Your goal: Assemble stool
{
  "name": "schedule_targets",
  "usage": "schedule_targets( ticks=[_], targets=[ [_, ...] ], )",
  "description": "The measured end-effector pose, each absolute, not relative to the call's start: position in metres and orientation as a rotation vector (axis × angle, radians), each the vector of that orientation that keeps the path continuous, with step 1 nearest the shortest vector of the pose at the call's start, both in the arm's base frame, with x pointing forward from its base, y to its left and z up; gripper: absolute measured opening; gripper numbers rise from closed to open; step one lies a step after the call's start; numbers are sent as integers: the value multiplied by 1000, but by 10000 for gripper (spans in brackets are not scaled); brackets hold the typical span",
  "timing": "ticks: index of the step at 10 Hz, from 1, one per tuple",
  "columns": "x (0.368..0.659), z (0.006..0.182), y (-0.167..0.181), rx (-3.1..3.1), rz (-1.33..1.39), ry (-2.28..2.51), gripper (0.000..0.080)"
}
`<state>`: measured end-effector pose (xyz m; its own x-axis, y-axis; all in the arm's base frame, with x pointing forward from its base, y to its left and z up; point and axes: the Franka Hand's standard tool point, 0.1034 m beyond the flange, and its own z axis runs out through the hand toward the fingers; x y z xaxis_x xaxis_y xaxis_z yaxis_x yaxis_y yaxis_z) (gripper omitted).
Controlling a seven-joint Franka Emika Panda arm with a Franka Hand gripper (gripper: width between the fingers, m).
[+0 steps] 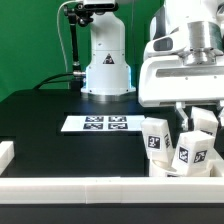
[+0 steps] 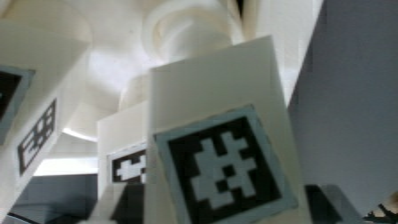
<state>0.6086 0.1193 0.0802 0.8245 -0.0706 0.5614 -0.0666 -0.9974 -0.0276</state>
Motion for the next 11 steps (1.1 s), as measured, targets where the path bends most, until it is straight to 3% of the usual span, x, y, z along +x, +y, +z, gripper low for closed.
schedule_targets(
  ticks=[11],
  targets=[
    [604, 79, 117, -2985, -955, 125, 325]
  ],
)
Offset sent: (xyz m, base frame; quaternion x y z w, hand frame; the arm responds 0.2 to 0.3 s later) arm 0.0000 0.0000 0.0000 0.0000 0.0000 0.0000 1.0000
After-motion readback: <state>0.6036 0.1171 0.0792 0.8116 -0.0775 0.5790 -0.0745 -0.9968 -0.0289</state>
